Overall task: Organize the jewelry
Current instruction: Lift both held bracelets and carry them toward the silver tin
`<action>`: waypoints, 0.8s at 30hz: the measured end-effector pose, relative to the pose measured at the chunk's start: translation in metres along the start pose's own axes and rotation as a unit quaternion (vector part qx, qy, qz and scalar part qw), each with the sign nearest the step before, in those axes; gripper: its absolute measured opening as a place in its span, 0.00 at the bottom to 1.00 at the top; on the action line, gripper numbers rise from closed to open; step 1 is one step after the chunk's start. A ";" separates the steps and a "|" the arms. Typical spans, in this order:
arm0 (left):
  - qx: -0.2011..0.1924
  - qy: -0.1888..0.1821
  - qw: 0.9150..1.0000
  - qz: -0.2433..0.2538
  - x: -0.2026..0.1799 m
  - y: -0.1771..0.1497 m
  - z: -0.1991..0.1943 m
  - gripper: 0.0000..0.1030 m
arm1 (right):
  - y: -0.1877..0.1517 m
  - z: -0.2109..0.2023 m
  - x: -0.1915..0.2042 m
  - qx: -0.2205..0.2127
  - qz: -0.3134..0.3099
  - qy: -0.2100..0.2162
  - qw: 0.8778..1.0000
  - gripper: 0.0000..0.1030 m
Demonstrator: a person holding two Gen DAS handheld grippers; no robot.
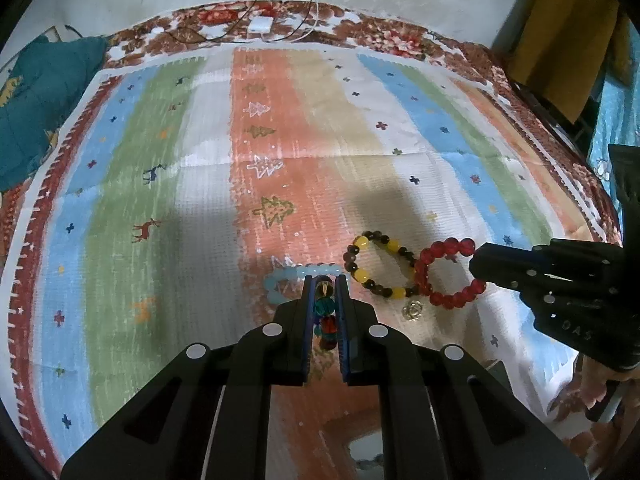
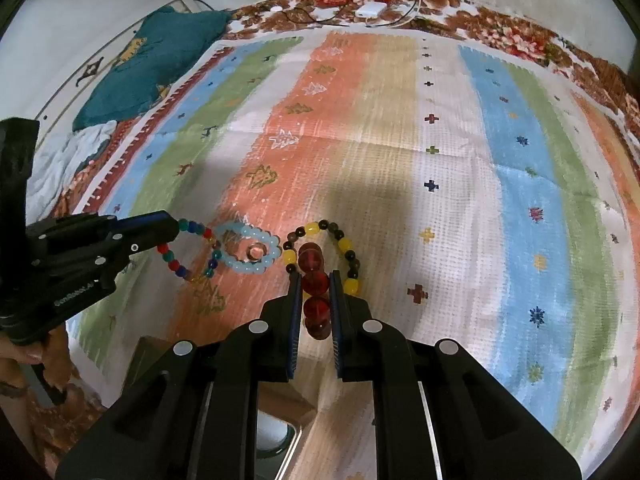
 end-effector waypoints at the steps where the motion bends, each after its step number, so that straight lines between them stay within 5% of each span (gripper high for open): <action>1: -0.002 -0.001 1.000 0.000 -0.002 0.000 -0.002 0.09 | -0.001 -0.002 0.001 -0.002 -0.002 -0.001 1.000 0.14; 24: -0.033 -0.028 0.999 0.016 -0.031 -0.003 -0.041 0.09 | -0.010 -0.039 0.024 -0.031 -0.015 0.031 0.999 0.14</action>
Point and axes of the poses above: each gripper's, at about its wrist camera, not at the fingertips, and z roughly the way its jaws point, x to its left, y to its top, the point moved 9 cm from there along z, roughly the way its jaws point, and after that the axes turned 7 degrees about -x, right-handed, at the moved point
